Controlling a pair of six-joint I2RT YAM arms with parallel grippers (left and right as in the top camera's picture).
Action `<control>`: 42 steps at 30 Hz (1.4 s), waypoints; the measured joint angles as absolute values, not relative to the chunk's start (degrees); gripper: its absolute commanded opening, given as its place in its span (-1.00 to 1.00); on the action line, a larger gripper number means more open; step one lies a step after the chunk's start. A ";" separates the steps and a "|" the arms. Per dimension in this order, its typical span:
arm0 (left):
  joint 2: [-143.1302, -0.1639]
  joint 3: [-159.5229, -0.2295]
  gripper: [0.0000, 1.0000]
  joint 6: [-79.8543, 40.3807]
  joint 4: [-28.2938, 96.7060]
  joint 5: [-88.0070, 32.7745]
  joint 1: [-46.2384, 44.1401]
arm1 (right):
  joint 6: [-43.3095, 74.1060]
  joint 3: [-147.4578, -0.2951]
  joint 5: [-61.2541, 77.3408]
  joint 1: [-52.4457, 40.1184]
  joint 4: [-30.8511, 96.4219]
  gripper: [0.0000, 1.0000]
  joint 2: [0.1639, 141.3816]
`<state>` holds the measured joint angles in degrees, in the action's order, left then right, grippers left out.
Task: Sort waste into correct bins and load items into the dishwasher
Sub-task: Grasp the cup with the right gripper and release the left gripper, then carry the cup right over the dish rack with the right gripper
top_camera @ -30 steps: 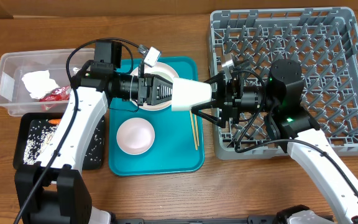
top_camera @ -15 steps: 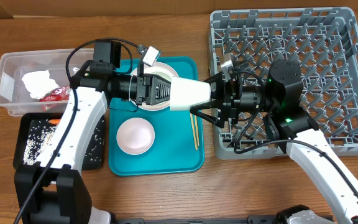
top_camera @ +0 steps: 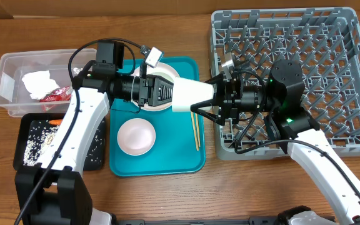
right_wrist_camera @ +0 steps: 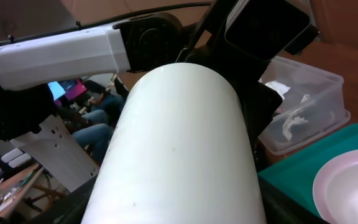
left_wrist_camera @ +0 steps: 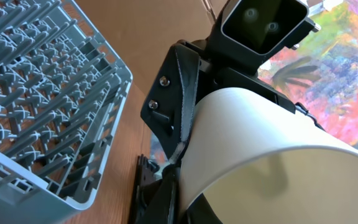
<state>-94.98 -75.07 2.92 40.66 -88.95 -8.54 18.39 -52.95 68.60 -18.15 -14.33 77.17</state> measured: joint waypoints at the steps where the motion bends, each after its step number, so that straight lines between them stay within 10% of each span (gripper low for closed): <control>1: -94.91 -75.07 -0.90 2.92 40.66 -88.92 -8.54 | 18.41 -52.95 68.62 -18.15 -14.37 0.12 77.14; 12: -94.83 -75.16 -0.34 2.02 40.71 -87.00 -8.56 | 18.11 -52.95 68.75 -18.65 -15.44 -0.14 77.17; 42: -94.83 -75.16 -0.45 1.52 40.69 -85.80 -2.37 | 17.80 -52.95 66.04 -9.69 -7.03 -0.33 77.17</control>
<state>-94.83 -75.16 1.52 40.69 -85.80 -2.37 17.80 -52.95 66.04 -9.69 -7.03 77.17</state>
